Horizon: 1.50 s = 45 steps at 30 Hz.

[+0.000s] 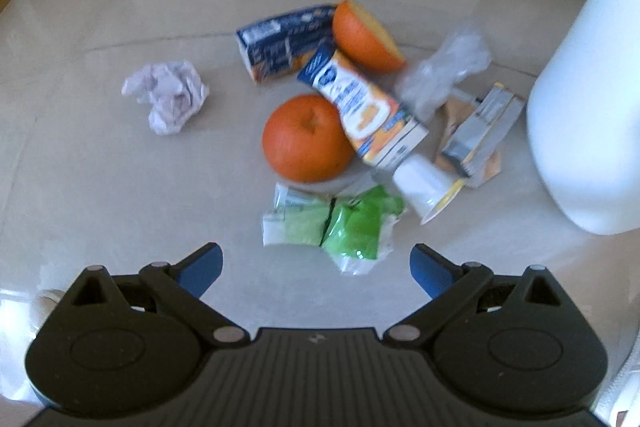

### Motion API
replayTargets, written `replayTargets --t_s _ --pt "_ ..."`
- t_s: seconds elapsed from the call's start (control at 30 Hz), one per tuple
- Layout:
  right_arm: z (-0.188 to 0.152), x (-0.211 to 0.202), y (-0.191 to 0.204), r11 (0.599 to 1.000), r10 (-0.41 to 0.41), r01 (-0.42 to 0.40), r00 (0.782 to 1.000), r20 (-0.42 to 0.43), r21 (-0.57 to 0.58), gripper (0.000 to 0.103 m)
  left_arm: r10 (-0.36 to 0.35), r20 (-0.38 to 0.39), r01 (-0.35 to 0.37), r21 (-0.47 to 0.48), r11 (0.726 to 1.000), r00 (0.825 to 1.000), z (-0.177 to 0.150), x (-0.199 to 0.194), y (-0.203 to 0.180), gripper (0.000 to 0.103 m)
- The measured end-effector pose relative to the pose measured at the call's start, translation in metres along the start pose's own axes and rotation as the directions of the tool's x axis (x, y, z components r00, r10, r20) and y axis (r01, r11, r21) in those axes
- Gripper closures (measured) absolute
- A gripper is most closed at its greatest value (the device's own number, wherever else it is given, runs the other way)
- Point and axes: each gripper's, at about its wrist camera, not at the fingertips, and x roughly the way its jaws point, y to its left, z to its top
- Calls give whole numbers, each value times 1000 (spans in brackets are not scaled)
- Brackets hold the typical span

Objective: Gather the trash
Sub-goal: 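Lower the left tool onto the green-and-white packet and close it, then carry the green packet with the left tool into the bin and release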

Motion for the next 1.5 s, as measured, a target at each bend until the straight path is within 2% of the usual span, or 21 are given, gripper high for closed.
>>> replayTargets --t_s 0.13,0.23,0.4,0.57,0.7,0.8,1.07,1.3,1.5 --pt "1 0 2 1000 -9 9 1000 -1 -7 90 -33 1 33 -24 999 999 -3 23 -1 3" --pt "0 0 4 1000 -13 13 1000 2 -12 90 -52 16 52 6 999 998 -4 31 -5 3" --pt "-1 -1 5 1000 -16 17 1000 4 -13 89 -36 23 35 61 998 999 3 49 -14 3" --pt "-2 -1 7 999 -22 22 1000 9 -23 89 -49 18 49 21 999 999 13 60 -10 3" --pt "-1 -1 8 999 -26 26 1000 9 -25 89 -48 9 48 29 998 999 16 66 -11 4" --pt "-1 -1 8 999 -26 26 1000 10 -28 89 -60 17 60 16 998 998 17 66 -8 7" --pt "0 0 9 999 -25 25 1000 10 -34 89 -54 8 54 8 998 998 17 56 -4 7" --pt "-1 -1 11 999 -23 23 1000 7 -34 89 -29 -17 30 41 999 999 23 28 -6 7" --pt "1 -1 11 999 -18 18 1000 2 -30 89 -37 -62 48 199 979 997 27 -19 -22 7"
